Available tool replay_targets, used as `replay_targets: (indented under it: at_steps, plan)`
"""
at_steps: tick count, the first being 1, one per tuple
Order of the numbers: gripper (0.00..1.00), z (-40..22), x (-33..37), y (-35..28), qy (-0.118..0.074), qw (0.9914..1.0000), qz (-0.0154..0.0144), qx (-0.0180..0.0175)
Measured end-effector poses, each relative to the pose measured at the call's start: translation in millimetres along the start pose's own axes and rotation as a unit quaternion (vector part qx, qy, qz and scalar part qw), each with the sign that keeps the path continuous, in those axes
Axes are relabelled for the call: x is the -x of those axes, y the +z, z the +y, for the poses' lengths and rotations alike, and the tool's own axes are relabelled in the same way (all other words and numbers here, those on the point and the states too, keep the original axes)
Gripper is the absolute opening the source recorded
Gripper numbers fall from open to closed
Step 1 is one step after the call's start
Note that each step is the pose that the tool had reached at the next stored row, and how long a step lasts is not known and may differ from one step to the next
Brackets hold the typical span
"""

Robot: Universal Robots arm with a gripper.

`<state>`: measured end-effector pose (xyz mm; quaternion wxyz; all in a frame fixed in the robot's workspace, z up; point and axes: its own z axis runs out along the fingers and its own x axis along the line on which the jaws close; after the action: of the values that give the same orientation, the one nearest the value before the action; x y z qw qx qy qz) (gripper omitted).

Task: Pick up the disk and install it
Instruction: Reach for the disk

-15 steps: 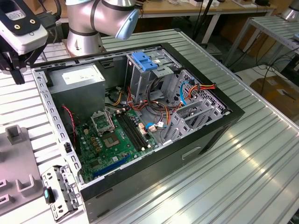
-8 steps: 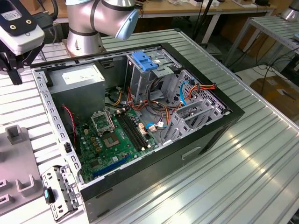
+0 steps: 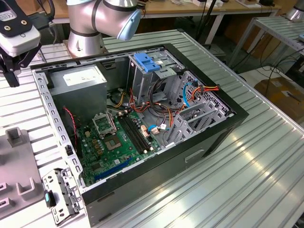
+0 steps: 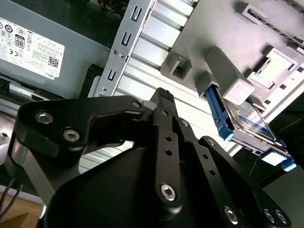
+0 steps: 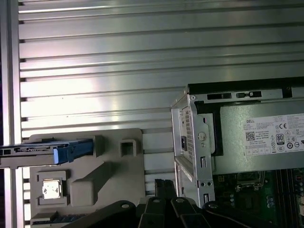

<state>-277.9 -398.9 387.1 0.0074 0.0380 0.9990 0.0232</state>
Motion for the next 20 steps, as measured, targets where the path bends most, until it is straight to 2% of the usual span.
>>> replay_targets:
  at_steps: [20]
  plan:
    - [0.11, -0.9, -12.1, -0.1, 0.000, 1.00000, 0.0000, 0.0000]
